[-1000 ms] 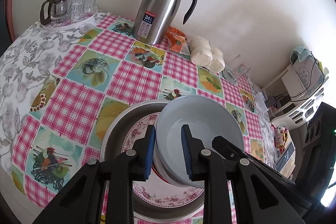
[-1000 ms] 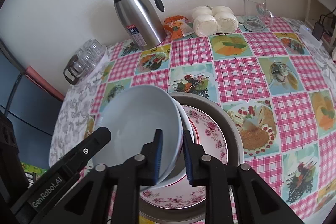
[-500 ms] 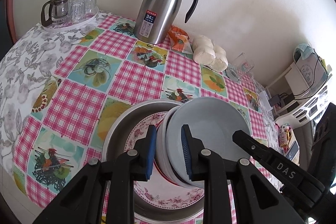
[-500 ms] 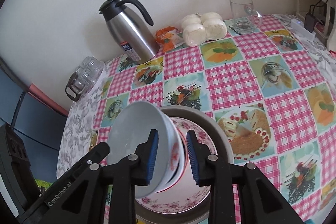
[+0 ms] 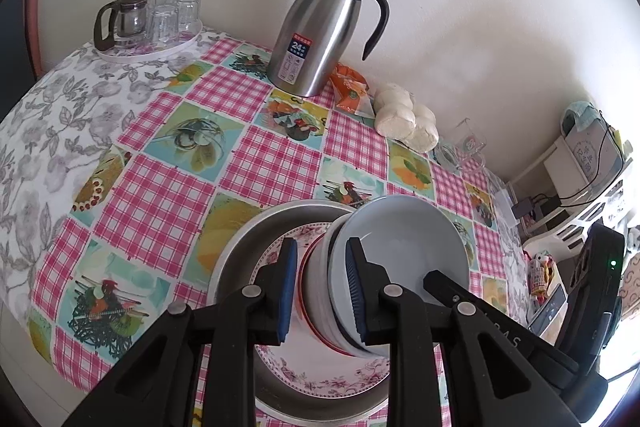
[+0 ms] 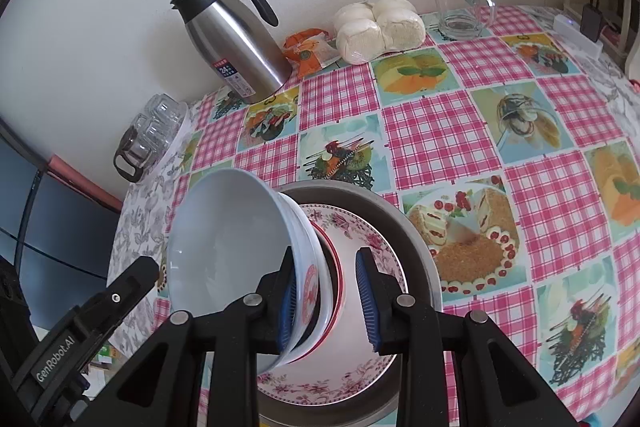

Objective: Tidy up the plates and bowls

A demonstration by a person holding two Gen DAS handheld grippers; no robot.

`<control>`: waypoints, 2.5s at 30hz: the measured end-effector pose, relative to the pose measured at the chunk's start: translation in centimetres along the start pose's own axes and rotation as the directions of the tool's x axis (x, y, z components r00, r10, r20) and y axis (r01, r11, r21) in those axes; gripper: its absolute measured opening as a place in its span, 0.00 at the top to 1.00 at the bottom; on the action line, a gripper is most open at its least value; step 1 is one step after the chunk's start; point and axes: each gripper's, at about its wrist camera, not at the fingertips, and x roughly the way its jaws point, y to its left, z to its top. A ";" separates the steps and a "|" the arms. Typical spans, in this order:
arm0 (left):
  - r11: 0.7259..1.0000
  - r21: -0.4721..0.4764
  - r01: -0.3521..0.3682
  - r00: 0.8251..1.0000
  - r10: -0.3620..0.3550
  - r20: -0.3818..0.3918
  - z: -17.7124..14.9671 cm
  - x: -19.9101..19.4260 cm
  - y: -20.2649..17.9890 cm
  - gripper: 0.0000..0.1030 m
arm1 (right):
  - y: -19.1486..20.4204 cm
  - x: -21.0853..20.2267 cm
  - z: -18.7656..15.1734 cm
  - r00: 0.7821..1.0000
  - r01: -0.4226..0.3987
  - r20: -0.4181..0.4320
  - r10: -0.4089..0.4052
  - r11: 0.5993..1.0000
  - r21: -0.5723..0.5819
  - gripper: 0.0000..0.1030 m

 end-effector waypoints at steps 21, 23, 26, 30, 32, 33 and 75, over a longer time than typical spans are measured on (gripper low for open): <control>0.985 0.005 -0.172 0.985 0.171 0.036 -3.2 -1.9 1.4 0.12 | 0.0 -4.2 -3.4 0.989 0.113 0.108 -0.098 0.983 -0.146 0.15; 0.983 0.014 -0.183 0.982 0.182 0.039 -3.6 -2.1 1.4 0.12 | -0.2 -4.2 -4.0 0.988 0.122 0.109 -0.105 0.980 -0.157 0.12; 0.980 0.028 -0.197 0.980 0.196 0.035 -4.1 -2.3 1.4 0.11 | -0.4 -4.1 -4.7 0.987 0.142 0.105 -0.125 0.975 -0.171 0.11; 0.974 0.052 -0.219 0.976 0.219 0.022 -4.9 -2.2 1.4 0.04 | -0.8 -3.8 -5.3 0.986 0.154 0.094 -0.139 0.973 -0.175 0.09; 0.971 0.065 -0.230 0.973 0.229 0.018 -5.3 -2.1 1.4 0.03 | -0.9 -3.7 -5.6 0.985 0.159 0.091 -0.144 0.972 -0.175 0.07; 0.971 0.068 -0.231 0.973 0.231 0.015 -5.5 -2.1 1.4 0.03 | -1.0 -3.7 -5.7 0.985 0.159 0.090 -0.145 0.972 -0.174 0.05; 0.897 0.164 -0.411 0.906 0.422 -0.039 -8.8 -1.9 1.1 0.03 | -1.9 -4.0 -7.5 0.982 0.186 0.061 -0.178 0.966 -0.182 0.00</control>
